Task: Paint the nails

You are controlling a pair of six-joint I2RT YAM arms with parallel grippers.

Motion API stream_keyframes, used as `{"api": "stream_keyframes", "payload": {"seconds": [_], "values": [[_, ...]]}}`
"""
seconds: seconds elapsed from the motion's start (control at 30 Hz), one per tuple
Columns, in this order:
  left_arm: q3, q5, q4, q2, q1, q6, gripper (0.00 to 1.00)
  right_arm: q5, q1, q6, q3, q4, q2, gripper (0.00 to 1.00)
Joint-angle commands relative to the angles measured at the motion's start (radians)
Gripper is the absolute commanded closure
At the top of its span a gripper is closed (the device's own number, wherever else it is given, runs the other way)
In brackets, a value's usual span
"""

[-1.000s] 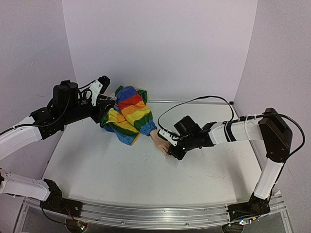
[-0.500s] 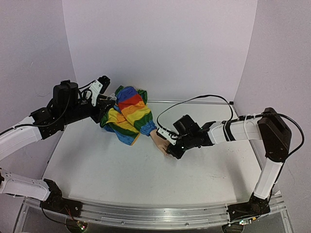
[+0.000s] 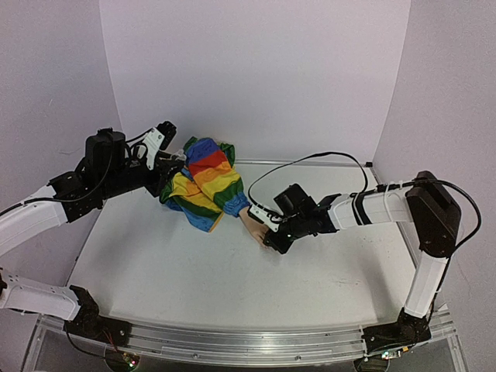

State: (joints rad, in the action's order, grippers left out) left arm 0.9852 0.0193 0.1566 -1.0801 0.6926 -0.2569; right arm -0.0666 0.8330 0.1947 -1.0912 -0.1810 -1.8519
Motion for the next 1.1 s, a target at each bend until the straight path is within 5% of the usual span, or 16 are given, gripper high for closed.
{"api": "stream_keyframes", "payload": {"seconds": [0.0,1.07], "values": [[0.018,-0.016,-0.055,-0.001,-0.004,0.007,1.0,-0.008,0.007,0.009,-0.039,0.005,-0.018,1.0],[0.015,-0.015,-0.054,0.007,-0.004,0.01,1.0,0.013,0.007,-0.016,0.014,0.028,0.016,1.0]]}}
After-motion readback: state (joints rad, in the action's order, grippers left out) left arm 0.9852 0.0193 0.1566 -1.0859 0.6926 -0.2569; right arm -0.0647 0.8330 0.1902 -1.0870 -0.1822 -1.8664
